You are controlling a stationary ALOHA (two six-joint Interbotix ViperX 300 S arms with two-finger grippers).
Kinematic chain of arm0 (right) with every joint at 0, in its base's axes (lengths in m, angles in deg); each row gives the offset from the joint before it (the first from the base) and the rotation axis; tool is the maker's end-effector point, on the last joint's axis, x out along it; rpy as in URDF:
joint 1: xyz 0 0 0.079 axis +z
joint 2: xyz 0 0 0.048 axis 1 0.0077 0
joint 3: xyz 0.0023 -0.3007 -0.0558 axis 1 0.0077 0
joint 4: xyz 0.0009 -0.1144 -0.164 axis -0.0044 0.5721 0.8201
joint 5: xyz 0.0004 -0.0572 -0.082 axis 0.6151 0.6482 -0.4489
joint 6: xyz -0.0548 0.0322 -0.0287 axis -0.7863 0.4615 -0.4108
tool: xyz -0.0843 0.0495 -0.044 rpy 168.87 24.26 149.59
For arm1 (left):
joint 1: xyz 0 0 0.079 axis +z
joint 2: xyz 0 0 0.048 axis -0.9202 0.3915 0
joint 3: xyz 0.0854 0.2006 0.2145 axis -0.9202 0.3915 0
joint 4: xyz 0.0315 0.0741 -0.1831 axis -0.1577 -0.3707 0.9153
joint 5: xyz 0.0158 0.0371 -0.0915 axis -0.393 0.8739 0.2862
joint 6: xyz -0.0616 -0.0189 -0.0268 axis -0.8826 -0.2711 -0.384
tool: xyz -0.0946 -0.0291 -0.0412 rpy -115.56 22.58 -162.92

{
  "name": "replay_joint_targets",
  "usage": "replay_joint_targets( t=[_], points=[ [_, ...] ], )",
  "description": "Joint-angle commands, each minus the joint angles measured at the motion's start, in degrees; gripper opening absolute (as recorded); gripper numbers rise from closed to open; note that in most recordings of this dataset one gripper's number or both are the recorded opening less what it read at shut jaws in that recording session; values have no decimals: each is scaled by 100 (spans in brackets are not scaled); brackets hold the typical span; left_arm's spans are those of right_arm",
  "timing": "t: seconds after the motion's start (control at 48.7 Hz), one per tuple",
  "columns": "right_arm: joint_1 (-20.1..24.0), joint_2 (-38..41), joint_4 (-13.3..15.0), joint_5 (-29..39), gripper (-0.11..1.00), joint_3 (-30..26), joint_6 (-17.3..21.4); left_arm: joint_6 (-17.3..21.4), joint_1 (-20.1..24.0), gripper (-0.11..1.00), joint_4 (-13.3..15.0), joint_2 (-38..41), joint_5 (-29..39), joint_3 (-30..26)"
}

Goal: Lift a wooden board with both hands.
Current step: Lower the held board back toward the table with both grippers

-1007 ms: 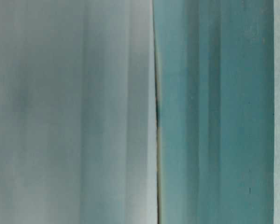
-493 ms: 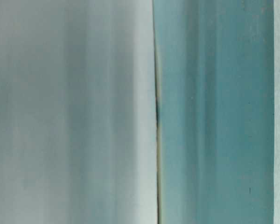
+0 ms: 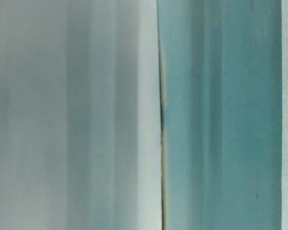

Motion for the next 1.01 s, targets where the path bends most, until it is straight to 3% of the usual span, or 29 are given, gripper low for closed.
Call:
replay_joint_targets(
  t=[0.0, 0.514, 0.781, 0.986],
  points=[
    [-53, 53, 9, -97, 21, -88, 149, 18, -18, 17, -18, -18, -97, -211],
    [-149, 9, 9, -141, 21, 193, 53, 9, -9, 17, -18, -62, -70, -88],
    [-132, -44, 0, -668, 21, 1072, -141, -18, -97, 17, -18, -26, -378, 668],
    [-123, -132, -26, -1362, 21, 1775, -290, -97, -132, 17, -18, -88, -1160, 1424]
  ],
)
